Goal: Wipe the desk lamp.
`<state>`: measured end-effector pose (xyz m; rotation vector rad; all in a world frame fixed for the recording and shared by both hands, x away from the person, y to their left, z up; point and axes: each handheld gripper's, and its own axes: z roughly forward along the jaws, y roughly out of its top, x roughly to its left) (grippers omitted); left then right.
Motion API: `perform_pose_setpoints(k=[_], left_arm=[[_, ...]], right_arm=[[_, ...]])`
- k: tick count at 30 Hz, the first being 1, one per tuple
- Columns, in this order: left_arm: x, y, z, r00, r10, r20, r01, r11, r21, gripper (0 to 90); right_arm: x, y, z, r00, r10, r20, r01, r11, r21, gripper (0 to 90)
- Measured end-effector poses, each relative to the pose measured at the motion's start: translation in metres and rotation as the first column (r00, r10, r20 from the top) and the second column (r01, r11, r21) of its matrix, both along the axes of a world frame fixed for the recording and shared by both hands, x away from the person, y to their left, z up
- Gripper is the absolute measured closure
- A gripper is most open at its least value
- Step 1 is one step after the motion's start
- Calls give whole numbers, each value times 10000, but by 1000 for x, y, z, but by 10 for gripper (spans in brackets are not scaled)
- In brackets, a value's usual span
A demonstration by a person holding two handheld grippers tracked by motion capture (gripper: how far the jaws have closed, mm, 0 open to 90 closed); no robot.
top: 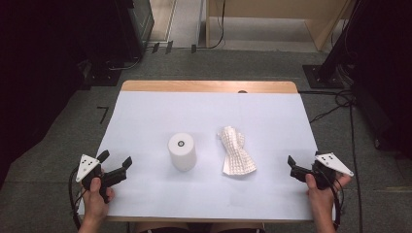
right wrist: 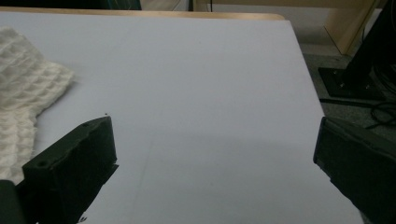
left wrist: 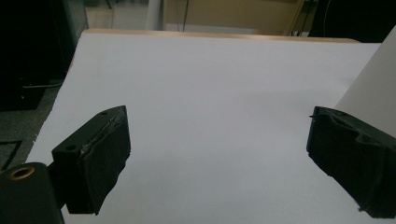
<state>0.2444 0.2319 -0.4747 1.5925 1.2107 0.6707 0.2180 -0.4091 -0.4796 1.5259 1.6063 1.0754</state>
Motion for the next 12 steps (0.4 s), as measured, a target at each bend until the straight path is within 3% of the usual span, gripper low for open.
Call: perform_pose_setpoints(k=[5, 12], left_arm=[[2, -2, -6, 9999, -93, -124, 94, 9999, 113, 68], [3, -8, -10, 9994, -208, -268, 220, 9987, 449, 68]], right_arm=[[-10, -17, -3, 9996, -263, 109, 259, 9991, 329, 0], [-13, -21, -5, 9990, -417, 190, 407, 9979, 503, 0]])
